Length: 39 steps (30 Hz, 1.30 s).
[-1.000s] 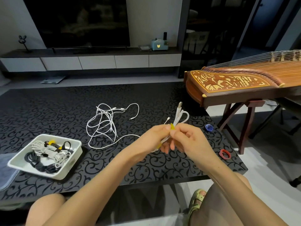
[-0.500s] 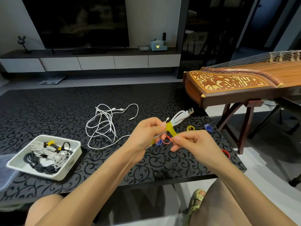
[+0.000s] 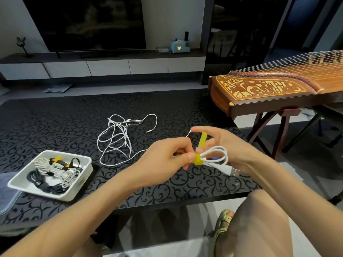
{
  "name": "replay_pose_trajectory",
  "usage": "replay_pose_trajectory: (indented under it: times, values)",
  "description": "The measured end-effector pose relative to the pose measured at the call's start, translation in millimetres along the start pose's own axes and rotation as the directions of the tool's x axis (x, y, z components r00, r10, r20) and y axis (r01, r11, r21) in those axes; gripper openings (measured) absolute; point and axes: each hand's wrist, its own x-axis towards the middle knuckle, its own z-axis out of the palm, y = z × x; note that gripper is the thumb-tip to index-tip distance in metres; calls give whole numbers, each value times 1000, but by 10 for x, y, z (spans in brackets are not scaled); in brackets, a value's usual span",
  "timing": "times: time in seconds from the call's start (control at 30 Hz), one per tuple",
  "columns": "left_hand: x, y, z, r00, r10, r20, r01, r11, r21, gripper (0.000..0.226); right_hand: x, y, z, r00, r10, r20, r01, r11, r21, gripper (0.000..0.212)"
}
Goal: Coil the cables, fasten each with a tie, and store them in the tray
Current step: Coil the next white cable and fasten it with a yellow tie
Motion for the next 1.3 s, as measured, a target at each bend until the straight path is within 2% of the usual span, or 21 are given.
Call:
replay_pose_trajectory:
  times: [0.07,0.13,0.17,0.23,0.3,0.37,0.47,0.53,0.6,0.7,0.8,0.9,1.0,1.03,1.1,1.17,1.2,1.3]
  values:
    - [-30,48,36,999,30,30,-33,995,92,20,38,-94,3,991,66,117,-62,998,-33,43]
    - [-53,88,86,993,85,82,-102,968,228,16,69,-172,43,961,120,248,-80,983,-167,14]
    - [-63,98,98,989,108,98,-131,953,273,16,81,-215,62,957,132,258,-71,970,-232,14]
    - [-79,73,103,991,107,80,-126,950,287,22,96,-313,93,978,99,183,-42,955,-295,20]
    - [-89,22,115,998,67,14,-69,961,270,25,64,-401,151,998,-11,57,31,931,-364,21]
    - [-109,-43,173,996,-6,-88,25,977,212,28,18,-420,251,988,-143,-61,91,853,-515,21]
    - [-125,-135,297,958,-210,-197,211,977,-16,26,-96,-312,444,944,-288,-157,137,781,-609,20]
    - [-126,-179,339,933,-304,-193,288,952,-106,25,-157,-189,540,908,-381,-173,159,697,-699,19]
    - [-128,-207,322,917,-383,-115,335,893,-299,27,-208,-62,575,871,-461,-171,183,626,-758,18]
    - [-106,-229,232,902,-431,37,381,752,-538,27,-275,91,544,774,-623,-112,302,518,-801,18]
    - [-61,-260,215,881,-462,103,413,644,-644,32,-272,231,557,603,-797,5,378,280,-882,14]
    - [-12,-245,246,870,-470,148,425,565,-707,38,-245,392,564,458,-887,66,324,97,-941,12]
    - [6,-230,214,889,-432,155,384,517,-765,40,-230,429,515,331,-940,84,247,1,-969,19]
    - [11,-221,194,898,-413,152,367,511,-777,36,-229,431,502,297,-949,104,210,-41,-977,18]
    - [2,-206,153,915,-383,123,332,544,-771,32,-258,447,503,286,-948,142,139,-106,-985,16]
    - [-13,-193,115,932,-360,32,272,640,-719,31,-331,493,463,289,-950,123,127,-89,-988,21]
    - [-20,-184,91,939,-342,-30,229,691,-686,30,-379,522,442,278,-958,66,143,-26,-989,27]
    - [-25,-154,55,945,-275,-175,111,776,-621,26,-533,619,462,268,-934,-235,196,292,-936,29]
